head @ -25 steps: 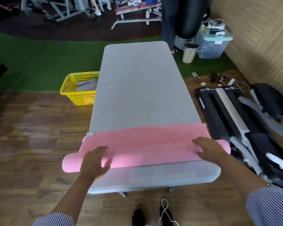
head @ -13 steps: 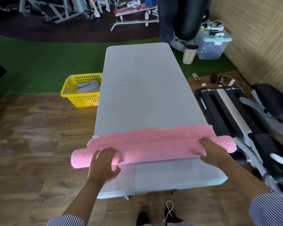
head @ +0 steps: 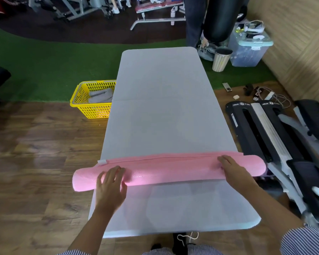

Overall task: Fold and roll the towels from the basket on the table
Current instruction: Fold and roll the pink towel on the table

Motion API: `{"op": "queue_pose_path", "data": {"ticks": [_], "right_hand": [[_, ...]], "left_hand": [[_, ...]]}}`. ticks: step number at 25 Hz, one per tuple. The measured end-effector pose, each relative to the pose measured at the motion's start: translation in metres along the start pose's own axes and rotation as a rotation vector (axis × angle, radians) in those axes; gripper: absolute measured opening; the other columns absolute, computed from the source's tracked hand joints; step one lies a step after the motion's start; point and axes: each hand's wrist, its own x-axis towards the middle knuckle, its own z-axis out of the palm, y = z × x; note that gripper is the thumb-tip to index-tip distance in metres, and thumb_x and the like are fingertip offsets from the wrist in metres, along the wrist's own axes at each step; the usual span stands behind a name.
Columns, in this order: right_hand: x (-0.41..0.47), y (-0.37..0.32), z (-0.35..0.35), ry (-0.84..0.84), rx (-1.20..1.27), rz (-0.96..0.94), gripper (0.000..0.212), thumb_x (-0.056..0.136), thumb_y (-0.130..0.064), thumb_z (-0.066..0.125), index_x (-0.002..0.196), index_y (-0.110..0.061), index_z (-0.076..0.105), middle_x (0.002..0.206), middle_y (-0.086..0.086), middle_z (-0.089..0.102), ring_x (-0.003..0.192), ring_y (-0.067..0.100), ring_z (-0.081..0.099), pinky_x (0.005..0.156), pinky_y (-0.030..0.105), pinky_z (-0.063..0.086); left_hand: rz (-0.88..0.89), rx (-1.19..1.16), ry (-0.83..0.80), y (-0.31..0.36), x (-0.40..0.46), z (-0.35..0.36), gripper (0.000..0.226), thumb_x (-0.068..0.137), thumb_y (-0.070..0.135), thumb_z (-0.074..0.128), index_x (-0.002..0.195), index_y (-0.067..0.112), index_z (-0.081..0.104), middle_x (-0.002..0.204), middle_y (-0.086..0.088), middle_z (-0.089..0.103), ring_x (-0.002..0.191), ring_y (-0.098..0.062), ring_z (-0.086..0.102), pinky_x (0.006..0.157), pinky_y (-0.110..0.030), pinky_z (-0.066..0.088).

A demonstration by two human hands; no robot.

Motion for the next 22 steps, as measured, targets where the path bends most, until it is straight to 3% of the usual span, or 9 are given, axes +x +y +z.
{"op": "queue_pose_path", "data": {"ticks": [3,7,8,10,12,14,17,19,22], "right_hand": [[0.007,0.006,0.000,0.005,0.074,-0.073,0.052,0.089,-0.009,0.049,0.140,-0.007,0.036,0.148,0.010,0.031,0.114,0.032,0.055,0.090,0.037,0.047],[0.022,0.010,-0.008,-0.095,0.031,-0.123,0.072,0.081,-0.017,0.059,0.144,-0.010,0.025,0.152,0.005,0.018,0.127,0.025,0.043,0.096,0.031,0.043],[0.028,0.008,-0.011,-0.127,0.008,-0.124,0.075,0.080,-0.016,0.060,0.145,-0.011,0.023,0.153,0.005,0.017,0.132,0.023,0.037,0.100,0.030,0.041],[0.037,0.003,-0.015,-0.145,-0.034,-0.123,0.077,0.080,-0.015,0.061,0.145,-0.010,0.021,0.152,0.005,0.018,0.133,0.023,0.034,0.104,0.029,0.038],[0.048,-0.005,-0.022,-0.083,-0.024,-0.068,0.071,0.078,-0.009,0.060,0.141,-0.007,0.028,0.146,0.010,0.024,0.118,0.026,0.049,0.094,0.031,0.047],[0.056,-0.016,-0.025,-0.013,0.001,0.041,0.063,0.079,-0.003,0.056,0.137,-0.007,0.032,0.140,0.012,0.028,0.094,0.030,0.060,0.076,0.035,0.052],[0.063,-0.029,-0.022,0.009,0.020,0.187,0.052,0.085,0.000,0.045,0.135,-0.009,0.032,0.139,0.014,0.026,0.088,0.036,0.061,0.072,0.037,0.050],[0.068,-0.036,-0.018,-0.007,0.083,0.254,0.045,0.086,0.004,0.041,0.129,-0.007,0.036,0.135,0.016,0.028,0.092,0.038,0.058,0.073,0.037,0.047],[0.081,-0.047,-0.016,-0.014,0.156,0.285,0.033,0.086,0.008,0.039,0.117,-0.003,0.043,0.127,0.018,0.035,0.108,0.035,0.048,0.078,0.034,0.043]], "left_hand": [[-0.076,0.011,0.063,0.002,0.004,0.004,0.030,0.085,0.019,0.043,0.105,0.012,0.064,0.109,-0.009,0.067,0.100,-0.029,0.064,0.088,-0.048,0.044],[0.064,-0.004,-0.030,-0.017,0.006,0.008,0.052,0.074,0.027,0.053,0.124,0.012,0.057,0.124,-0.008,0.060,0.115,-0.025,0.053,0.110,-0.040,0.028],[0.101,-0.014,-0.048,-0.023,0.008,0.009,0.058,0.071,0.018,0.061,0.128,0.012,0.054,0.125,-0.010,0.058,0.116,-0.027,0.053,0.111,-0.040,0.030],[0.070,-0.055,-0.079,-0.031,0.019,0.010,0.074,0.058,-0.007,0.074,0.127,0.013,0.057,0.121,-0.015,0.057,0.110,-0.034,0.056,0.097,-0.045,0.047],[0.032,-0.064,-0.071,-0.036,0.032,0.009,0.069,0.061,-0.013,0.073,0.124,0.014,0.061,0.117,-0.017,0.058,0.105,-0.038,0.059,0.086,-0.048,0.053],[0.057,-0.005,-0.042,-0.043,0.041,0.008,0.048,0.077,0.001,0.061,0.124,0.013,0.058,0.116,-0.015,0.060,0.105,-0.037,0.060,0.092,-0.049,0.050],[0.049,0.007,-0.054,-0.055,0.049,0.004,0.040,0.085,0.021,0.047,0.123,0.016,0.058,0.118,-0.010,0.061,0.110,-0.031,0.058,0.093,-0.051,0.048],[0.073,0.023,-0.137,-0.069,0.055,0.005,0.057,0.072,0.023,0.062,0.128,0.021,0.056,0.123,-0.006,0.059,0.117,-0.028,0.054,0.095,-0.052,0.046],[0.058,0.086,-0.281,-0.087,0.070,0.009,0.093,0.050,-0.008,0.073,0.133,0.029,0.052,0.126,-0.002,0.058,0.123,-0.029,0.053,0.095,-0.058,0.043]]}}
